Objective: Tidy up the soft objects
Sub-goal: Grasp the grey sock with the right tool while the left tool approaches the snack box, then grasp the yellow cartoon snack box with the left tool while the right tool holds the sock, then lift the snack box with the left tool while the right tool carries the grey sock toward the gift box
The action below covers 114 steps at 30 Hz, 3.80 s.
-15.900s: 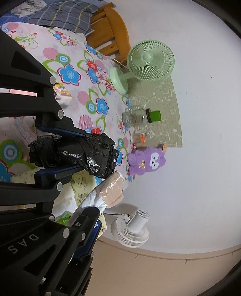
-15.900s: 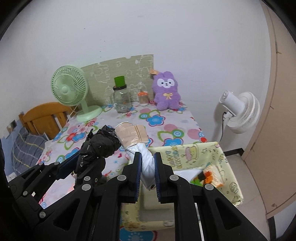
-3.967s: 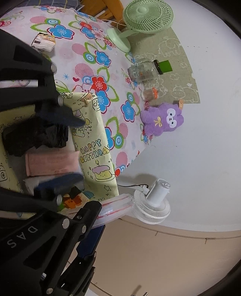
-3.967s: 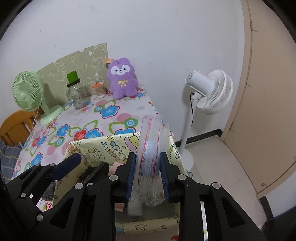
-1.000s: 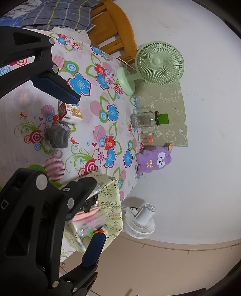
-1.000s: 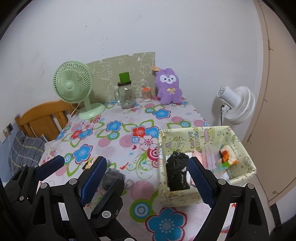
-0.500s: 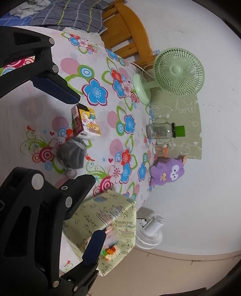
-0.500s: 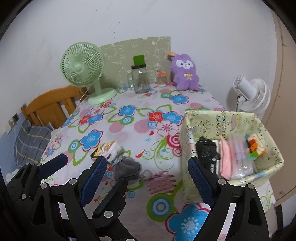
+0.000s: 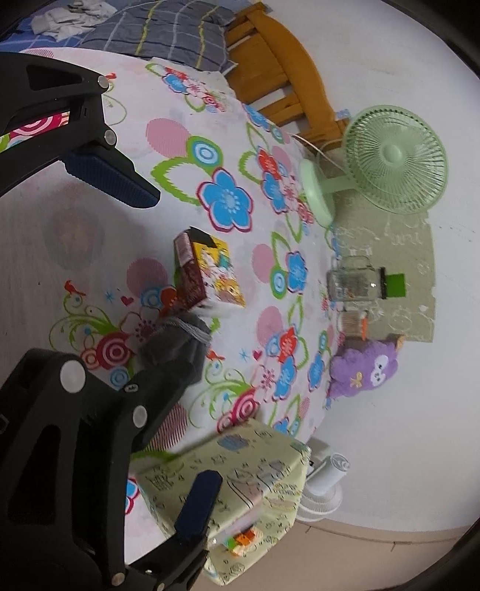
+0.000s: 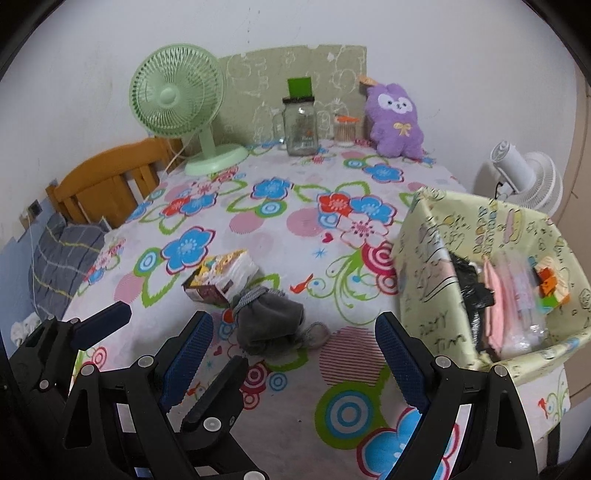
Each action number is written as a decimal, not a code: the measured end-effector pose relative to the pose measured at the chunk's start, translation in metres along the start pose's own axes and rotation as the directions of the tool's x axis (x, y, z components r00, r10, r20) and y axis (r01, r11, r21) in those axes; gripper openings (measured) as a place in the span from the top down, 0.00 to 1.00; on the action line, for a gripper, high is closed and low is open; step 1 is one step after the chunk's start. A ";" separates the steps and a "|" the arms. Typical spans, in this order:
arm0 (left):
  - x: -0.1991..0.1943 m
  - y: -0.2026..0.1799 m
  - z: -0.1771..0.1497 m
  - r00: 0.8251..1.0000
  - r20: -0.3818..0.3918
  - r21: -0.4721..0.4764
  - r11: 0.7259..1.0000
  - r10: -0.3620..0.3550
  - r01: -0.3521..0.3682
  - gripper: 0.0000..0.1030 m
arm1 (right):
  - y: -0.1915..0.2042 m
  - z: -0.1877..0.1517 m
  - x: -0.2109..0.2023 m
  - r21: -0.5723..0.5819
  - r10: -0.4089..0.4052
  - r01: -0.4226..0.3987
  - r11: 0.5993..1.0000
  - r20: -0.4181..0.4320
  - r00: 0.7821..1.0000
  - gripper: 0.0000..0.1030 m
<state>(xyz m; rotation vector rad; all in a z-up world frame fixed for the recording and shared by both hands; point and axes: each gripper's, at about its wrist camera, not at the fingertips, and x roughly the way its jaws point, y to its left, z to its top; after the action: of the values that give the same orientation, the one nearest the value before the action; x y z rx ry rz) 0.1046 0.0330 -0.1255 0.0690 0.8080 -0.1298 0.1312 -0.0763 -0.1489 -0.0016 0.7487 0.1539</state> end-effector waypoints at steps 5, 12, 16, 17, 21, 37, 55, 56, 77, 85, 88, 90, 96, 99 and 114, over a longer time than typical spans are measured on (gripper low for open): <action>0.007 0.007 -0.003 1.000 -0.016 -0.021 1.000 -0.004 0.003 0.03 | 0.006 0.000 0.007 -0.031 -0.019 0.019 0.999 0.004 1.000 0.11; 0.014 0.019 -0.004 0.999 -0.034 -0.040 0.999 0.010 -0.011 0.03 | 0.012 0.001 0.017 -0.024 0.009 -0.010 1.000 -0.017 1.000 0.11; 0.022 0.024 -0.005 0.998 -0.052 -0.044 0.999 0.021 -0.023 0.03 | 0.016 0.001 0.029 -0.022 0.022 -0.023 1.000 -0.045 0.999 0.12; 0.024 0.025 -0.005 0.998 -0.056 -0.045 0.999 0.022 -0.025 0.03 | 0.017 0.002 0.032 -0.023 0.024 -0.025 0.999 -0.049 0.999 0.12; 0.031 0.029 -0.005 0.997 -0.071 -0.048 0.998 0.030 -0.033 0.03 | 0.019 0.002 0.041 -0.029 0.029 -0.031 0.999 -0.063 0.998 0.12; 0.054 0.030 -0.001 0.991 -0.123 -0.040 0.998 0.051 -0.056 0.03 | 0.018 0.006 0.067 -0.033 0.057 -0.062 0.998 -0.139 0.989 0.44; 0.061 0.009 0.030 0.993 -0.096 -0.019 0.997 0.067 -0.069 0.03 | -0.011 0.026 0.054 0.007 0.012 -0.012 1.000 -0.081 0.997 0.51; 0.063 0.009 0.030 0.993 -0.097 -0.019 0.998 0.066 -0.068 0.03 | -0.012 0.027 0.055 0.010 0.012 -0.011 1.000 -0.080 0.997 0.51; 0.094 0.017 0.030 0.988 -0.155 -0.058 0.998 0.030 -0.040 0.26 | -0.014 0.031 0.083 0.040 0.006 -0.001 0.999 -0.131 0.991 0.51; 0.086 0.017 0.028 0.990 -0.138 -0.052 0.998 0.037 -0.045 0.28 | -0.010 0.029 0.082 0.030 0.007 -0.003 1.000 -0.133 0.991 0.51; 0.081 0.018 0.026 0.991 -0.130 -0.055 0.997 0.042 -0.050 0.28 | -0.009 0.028 0.079 0.028 0.013 -0.010 1.000 -0.131 0.991 0.51; 0.077 0.018 0.026 0.991 -0.123 -0.056 0.997 0.046 -0.053 0.28 | -0.007 0.028 0.076 0.025 0.016 -0.013 1.000 -0.127 0.992 0.51; 0.062 0.021 0.024 0.994 -0.094 -0.064 0.996 0.052 -0.058 0.28 | -0.001 0.027 0.064 0.018 0.026 -0.024 1.000 -0.113 0.993 0.51; 0.054 0.022 0.023 0.995 -0.079 -0.072 0.996 0.053 -0.059 0.28 | 0.003 0.027 0.056 0.007 0.024 -0.024 1.000 -0.099 0.995 0.51; 0.005 0.020 0.020 0.998 0.011 -0.091 0.994 0.068 -0.067 0.28 | 0.012 0.029 0.010 -0.033 0.021 -0.022 0.999 -0.016 1.000 0.51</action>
<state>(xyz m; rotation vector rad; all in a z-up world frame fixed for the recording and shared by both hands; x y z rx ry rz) 0.1254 0.0502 -0.1146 0.0099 0.7953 -0.0294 0.1562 -0.0613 -0.1340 -0.0264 0.7624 0.1869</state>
